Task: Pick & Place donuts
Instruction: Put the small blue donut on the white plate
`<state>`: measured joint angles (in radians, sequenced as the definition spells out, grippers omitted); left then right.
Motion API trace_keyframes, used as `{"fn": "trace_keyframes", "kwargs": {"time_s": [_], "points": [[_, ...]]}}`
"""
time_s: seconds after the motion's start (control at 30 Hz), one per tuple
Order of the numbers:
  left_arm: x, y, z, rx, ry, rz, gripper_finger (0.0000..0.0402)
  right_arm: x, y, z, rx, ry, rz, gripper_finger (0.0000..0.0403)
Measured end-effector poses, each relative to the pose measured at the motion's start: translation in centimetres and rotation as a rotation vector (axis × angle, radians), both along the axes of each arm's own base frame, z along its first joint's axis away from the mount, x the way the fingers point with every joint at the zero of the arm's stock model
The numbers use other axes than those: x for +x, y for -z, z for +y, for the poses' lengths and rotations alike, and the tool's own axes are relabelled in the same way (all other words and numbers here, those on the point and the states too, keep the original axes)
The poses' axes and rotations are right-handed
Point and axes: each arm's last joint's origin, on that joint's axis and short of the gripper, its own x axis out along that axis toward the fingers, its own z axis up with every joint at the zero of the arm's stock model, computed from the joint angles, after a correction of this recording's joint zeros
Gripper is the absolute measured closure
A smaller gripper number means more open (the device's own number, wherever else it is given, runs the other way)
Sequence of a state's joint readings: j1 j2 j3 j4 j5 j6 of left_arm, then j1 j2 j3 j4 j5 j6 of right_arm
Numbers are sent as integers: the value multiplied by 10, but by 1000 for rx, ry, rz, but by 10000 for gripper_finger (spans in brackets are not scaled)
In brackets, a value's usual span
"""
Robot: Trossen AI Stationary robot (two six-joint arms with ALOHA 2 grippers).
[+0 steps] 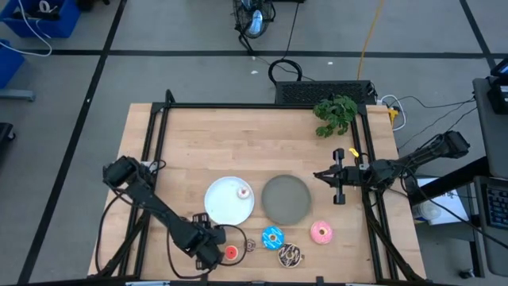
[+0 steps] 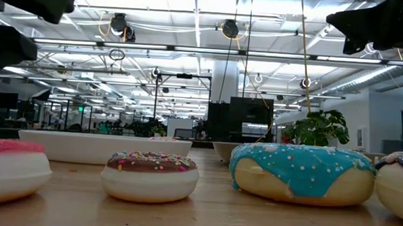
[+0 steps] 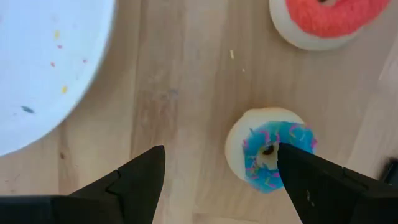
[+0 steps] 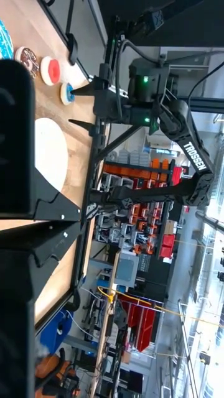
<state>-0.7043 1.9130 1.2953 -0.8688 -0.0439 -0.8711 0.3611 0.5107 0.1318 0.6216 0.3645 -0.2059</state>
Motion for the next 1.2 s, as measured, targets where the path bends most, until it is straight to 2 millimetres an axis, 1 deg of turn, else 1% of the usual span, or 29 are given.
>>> {"fn": "trace_keyframes", "kwargs": {"time_s": [0.23, 0.53, 0.73, 0.93, 1.2], "points": [[1, 1, 1, 1, -7, 3, 101, 0, 0, 0, 1, 0, -2, 403], [-1, 4, -3, -13, -1, 16, 153, 0, -1, 0, 4, 0, -2, 403], [0, 4, -4, -16, 7, 6, 176, 0, -1, 0, 4, 0, -2, 403], [1, 3, -11, -51, 34, -36, 183, 0, -1, 0, 4, 0, -3, 403], [0, 3, -12, -45, 38, -38, 183, 0, -1, 0, 4, 0, -2, 403]]}}
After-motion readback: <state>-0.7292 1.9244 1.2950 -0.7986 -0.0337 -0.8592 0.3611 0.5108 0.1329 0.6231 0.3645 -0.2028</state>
